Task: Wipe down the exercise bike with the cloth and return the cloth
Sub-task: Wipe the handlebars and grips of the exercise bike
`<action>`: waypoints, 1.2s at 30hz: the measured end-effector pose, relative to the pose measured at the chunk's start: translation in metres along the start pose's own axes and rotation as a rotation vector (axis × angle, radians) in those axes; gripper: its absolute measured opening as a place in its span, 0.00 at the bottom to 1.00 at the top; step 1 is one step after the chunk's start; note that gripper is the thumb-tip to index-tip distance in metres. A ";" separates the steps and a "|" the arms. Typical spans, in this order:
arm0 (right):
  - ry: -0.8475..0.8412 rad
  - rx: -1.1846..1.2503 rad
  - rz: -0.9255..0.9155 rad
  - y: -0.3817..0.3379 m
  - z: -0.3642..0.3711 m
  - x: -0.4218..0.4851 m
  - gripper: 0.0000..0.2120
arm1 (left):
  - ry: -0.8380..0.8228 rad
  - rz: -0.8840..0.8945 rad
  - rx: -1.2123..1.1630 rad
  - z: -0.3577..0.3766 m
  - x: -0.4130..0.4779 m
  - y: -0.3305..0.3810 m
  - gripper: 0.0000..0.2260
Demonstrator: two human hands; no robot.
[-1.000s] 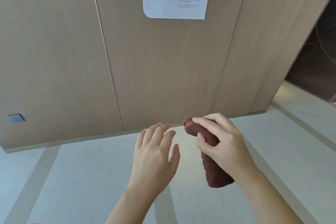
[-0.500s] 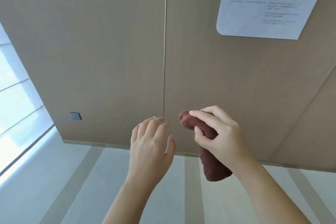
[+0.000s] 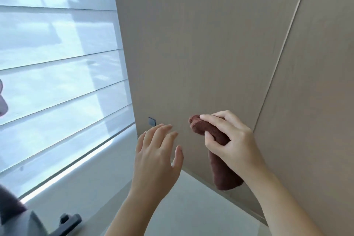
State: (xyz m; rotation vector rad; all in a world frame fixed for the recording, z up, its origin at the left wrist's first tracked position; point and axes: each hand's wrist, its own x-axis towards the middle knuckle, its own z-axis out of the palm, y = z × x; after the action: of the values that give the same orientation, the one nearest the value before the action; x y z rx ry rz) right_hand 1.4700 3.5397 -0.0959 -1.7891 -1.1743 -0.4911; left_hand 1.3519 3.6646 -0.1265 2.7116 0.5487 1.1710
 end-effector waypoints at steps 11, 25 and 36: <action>-0.185 0.344 -0.252 0.040 0.101 0.144 0.16 | 0.196 -0.247 0.280 0.010 0.084 -0.059 0.10; -0.385 0.708 -0.481 -0.065 0.256 0.177 0.16 | 0.347 -0.506 0.600 -0.078 0.050 -0.178 0.14; -0.395 0.739 -0.676 -0.204 0.360 0.229 0.16 | 0.329 -0.605 0.750 -0.164 0.020 -0.290 0.18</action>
State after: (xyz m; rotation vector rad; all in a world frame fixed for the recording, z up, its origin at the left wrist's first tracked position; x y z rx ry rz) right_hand 1.3473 3.9891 -0.0165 -0.8408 -1.9361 -0.0326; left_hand 1.1658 3.9373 -0.0765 2.4806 2.0311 1.4100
